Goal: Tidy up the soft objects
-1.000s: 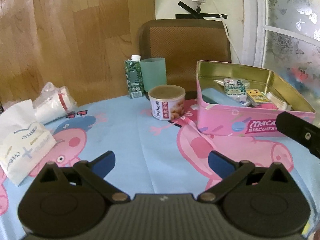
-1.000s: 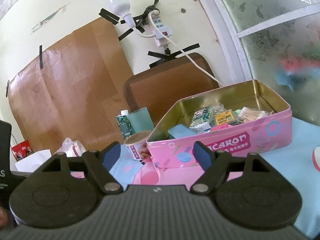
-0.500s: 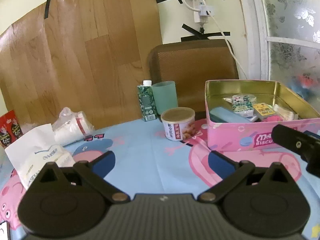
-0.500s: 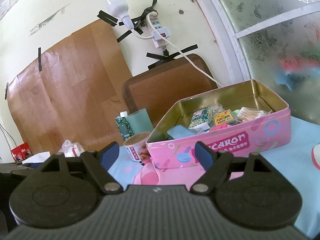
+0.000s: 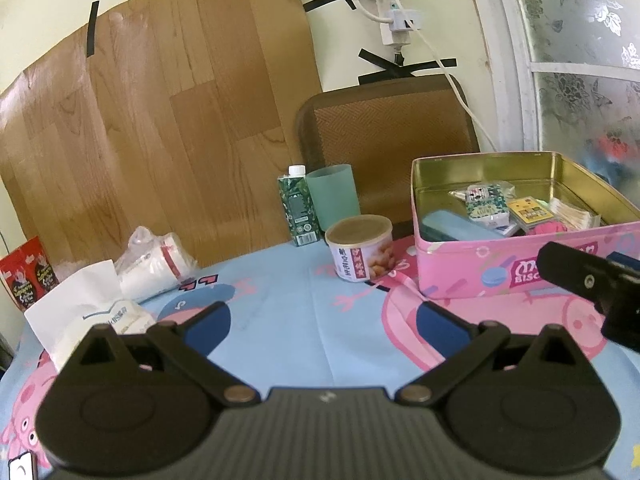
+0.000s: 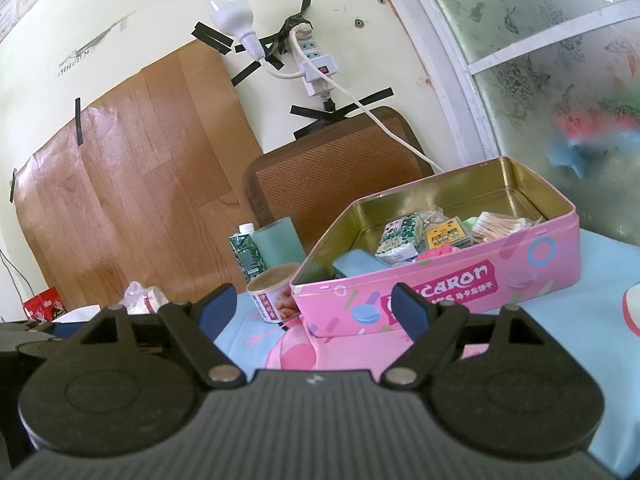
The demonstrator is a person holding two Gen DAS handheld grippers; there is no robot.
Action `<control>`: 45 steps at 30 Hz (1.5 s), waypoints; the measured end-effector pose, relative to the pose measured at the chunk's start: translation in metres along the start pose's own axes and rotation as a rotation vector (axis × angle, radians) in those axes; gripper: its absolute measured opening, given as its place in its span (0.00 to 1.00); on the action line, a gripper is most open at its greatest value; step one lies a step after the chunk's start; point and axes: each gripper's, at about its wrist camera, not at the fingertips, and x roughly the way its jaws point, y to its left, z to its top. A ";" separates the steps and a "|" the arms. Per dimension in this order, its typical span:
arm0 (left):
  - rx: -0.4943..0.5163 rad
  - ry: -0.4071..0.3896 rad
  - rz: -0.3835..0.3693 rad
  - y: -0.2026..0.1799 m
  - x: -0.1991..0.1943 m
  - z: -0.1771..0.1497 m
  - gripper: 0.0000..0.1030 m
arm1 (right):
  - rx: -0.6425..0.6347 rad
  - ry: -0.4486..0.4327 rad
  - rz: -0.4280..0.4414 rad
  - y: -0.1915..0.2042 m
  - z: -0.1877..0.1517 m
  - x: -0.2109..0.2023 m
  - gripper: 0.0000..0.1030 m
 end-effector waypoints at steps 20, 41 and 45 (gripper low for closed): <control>-0.021 0.060 -0.043 0.003 0.005 -0.005 1.00 | 0.002 0.002 -0.004 0.002 -0.003 -0.002 0.85; -0.018 0.091 -0.071 0.001 0.009 -0.009 1.00 | 0.008 0.003 -0.002 0.002 -0.004 -0.003 0.85; -0.019 0.096 -0.077 0.000 0.010 -0.010 1.00 | 0.010 0.005 -0.001 0.002 -0.005 -0.003 0.85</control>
